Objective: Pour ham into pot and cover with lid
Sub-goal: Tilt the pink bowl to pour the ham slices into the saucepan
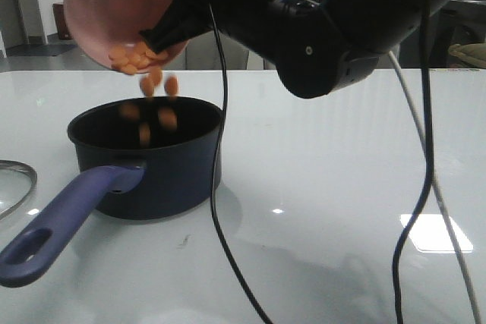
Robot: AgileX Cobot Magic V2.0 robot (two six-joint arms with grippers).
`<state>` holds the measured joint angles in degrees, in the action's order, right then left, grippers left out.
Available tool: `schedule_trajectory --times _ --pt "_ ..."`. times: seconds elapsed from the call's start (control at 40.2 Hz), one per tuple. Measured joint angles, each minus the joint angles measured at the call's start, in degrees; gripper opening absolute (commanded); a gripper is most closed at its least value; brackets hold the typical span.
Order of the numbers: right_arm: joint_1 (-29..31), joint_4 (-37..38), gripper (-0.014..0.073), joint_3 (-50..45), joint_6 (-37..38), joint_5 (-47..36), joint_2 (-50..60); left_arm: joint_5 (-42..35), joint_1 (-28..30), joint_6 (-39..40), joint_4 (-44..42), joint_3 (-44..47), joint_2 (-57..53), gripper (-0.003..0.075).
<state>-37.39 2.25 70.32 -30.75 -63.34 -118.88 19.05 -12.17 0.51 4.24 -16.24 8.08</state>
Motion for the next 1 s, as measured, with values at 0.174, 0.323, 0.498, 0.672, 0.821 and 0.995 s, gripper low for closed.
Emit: schedule_trajectory --times 0.174,0.323,0.498,0.672,0.821,0.995 --pt "-1.4 1.3 0.0137 0.0 -10.3 -1.0 -1.3 0.1 0.0 0.0 0.0 0.0 0.0 0.0553" --pt "-2.3 1.6 0.0137 0.0 -20.4 -1.0 -2.3 0.2 0.0 0.0 0.0 0.0 0.0 0.0553" --pt "-2.6 1.7 0.0137 0.0 -32.7 -1.0 -2.6 0.4 0.0 0.0 0.0 0.0 0.0 0.0553" --pt "-2.6 -0.5 0.0137 0.0 -28.1 -1.0 -2.6 0.5 0.0 0.0 0.0 0.0 0.0 0.0553" --pt "-2.7 -6.3 0.0137 0.0 -6.2 -0.1 -1.9 0.5 0.0 0.0 0.0 0.0 0.0 0.0553" --pt "-2.7 -9.0 0.0137 0.5 13.3 18.9 5.1 0.5 0.0 0.0 0.0 0.0 0.0 0.0553"
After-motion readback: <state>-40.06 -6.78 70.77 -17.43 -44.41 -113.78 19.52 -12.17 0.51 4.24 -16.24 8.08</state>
